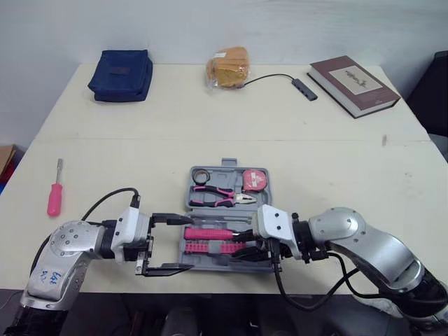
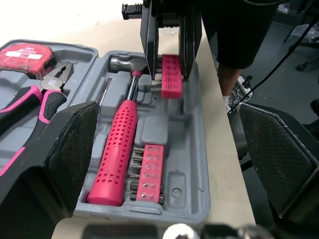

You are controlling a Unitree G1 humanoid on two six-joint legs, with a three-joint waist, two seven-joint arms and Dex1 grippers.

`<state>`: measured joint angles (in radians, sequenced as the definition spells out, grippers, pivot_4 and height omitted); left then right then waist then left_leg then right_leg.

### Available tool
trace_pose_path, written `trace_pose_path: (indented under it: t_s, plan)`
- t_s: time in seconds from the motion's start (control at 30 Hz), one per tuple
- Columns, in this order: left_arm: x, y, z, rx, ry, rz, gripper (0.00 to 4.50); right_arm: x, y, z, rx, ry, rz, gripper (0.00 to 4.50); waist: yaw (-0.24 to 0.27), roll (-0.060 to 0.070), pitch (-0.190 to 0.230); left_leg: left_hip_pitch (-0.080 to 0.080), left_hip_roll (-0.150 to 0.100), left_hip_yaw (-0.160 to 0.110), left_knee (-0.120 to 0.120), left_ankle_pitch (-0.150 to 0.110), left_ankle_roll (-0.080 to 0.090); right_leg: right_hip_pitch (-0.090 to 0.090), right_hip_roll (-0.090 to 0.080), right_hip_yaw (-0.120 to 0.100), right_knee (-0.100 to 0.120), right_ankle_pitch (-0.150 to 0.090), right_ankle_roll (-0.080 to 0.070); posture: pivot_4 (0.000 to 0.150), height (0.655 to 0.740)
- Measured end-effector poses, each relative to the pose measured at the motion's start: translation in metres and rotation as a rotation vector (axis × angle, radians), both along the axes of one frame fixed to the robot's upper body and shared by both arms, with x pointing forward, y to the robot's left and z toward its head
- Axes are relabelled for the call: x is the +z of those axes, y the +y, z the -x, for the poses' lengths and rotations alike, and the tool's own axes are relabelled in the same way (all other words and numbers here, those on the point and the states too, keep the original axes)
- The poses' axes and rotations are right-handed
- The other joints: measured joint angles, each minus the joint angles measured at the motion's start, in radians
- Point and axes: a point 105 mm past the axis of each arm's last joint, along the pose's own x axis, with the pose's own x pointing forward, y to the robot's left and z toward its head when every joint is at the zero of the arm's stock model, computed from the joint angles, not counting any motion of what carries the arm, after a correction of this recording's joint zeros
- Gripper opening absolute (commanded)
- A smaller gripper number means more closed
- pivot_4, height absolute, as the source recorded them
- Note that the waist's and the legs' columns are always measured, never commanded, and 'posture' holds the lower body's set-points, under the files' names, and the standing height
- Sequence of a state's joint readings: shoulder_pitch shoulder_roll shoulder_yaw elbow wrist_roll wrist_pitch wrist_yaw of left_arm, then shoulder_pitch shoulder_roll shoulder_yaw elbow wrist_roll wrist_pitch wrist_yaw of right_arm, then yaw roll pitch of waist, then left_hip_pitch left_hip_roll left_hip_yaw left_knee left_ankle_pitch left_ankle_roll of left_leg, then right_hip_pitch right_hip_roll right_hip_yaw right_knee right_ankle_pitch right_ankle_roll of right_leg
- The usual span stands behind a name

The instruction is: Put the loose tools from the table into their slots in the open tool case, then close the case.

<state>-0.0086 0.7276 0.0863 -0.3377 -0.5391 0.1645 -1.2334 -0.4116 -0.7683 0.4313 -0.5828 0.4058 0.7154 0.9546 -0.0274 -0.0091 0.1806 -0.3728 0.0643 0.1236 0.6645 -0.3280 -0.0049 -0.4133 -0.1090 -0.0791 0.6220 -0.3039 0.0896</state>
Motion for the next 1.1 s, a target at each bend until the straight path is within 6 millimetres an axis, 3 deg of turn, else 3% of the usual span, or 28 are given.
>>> trace_pose_path:
  t_s: [0.63,1.1]
  plan:
    - [-0.004,0.006,-0.006,0.036,-0.051,-0.017,4.50,-0.014,0.006,-0.009,-0.081,0.091,0.096,0.81,-0.002,0.000,0.000,0.000,0.001,0.000,0.000,0.000,0.000,0.000,0.000,0.000,0.002,0.000,0.000,0.150,0.7400]
    - [-0.004,0.006,-0.008,0.056,-0.039,-0.013,4.50,-0.013,0.010,-0.011,-0.072,0.097,0.123,0.81,-0.004,0.000,0.000,0.001,0.001,0.000,0.000,0.000,0.000,0.000,0.000,0.000,0.003,0.000,0.000,0.150,0.7400]
